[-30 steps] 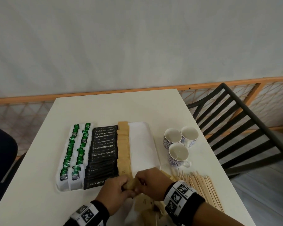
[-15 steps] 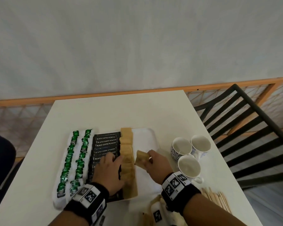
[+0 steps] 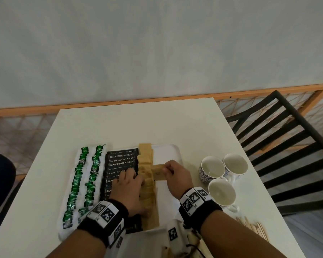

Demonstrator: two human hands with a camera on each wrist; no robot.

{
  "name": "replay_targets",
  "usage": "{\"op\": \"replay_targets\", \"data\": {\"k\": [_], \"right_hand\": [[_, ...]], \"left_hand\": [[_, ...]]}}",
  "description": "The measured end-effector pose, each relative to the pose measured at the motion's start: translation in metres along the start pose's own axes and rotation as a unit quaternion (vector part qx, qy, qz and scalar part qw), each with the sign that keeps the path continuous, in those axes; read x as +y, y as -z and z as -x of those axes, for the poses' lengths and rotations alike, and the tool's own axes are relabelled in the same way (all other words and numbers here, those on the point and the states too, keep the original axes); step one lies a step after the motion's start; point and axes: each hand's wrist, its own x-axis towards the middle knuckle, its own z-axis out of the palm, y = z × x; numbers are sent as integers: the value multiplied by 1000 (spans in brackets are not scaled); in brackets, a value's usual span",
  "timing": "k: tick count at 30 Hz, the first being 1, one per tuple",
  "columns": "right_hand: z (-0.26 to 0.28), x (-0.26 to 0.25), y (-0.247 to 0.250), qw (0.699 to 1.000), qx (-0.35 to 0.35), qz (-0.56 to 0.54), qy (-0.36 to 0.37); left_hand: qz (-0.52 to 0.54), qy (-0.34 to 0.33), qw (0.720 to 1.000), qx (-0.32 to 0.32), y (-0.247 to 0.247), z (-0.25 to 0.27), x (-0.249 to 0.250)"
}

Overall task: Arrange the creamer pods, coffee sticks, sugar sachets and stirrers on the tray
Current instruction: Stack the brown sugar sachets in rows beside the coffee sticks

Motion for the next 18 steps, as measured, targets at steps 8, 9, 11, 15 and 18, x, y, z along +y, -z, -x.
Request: {"op": "replay_targets", "data": {"k": [8,9,11,15,18], "right_hand": [[0,7,-10,999,-42,20,-12],[0,8,-10,999,-45,19,-14],[-1,8,-11,998,-50,15,-20],[-3,7,-12,998,-55,14,-22],[-4,6,-10,998,-58,18,-15]], "left_hand": [[14,11,1000,17,-8,4,0],[17,13,1000,22,-9,5,0],[24,17,999,30,-10,6,0],[40,12,999,34,-11,7,-2],[35,2,999,32,-11,7,-4]]}}
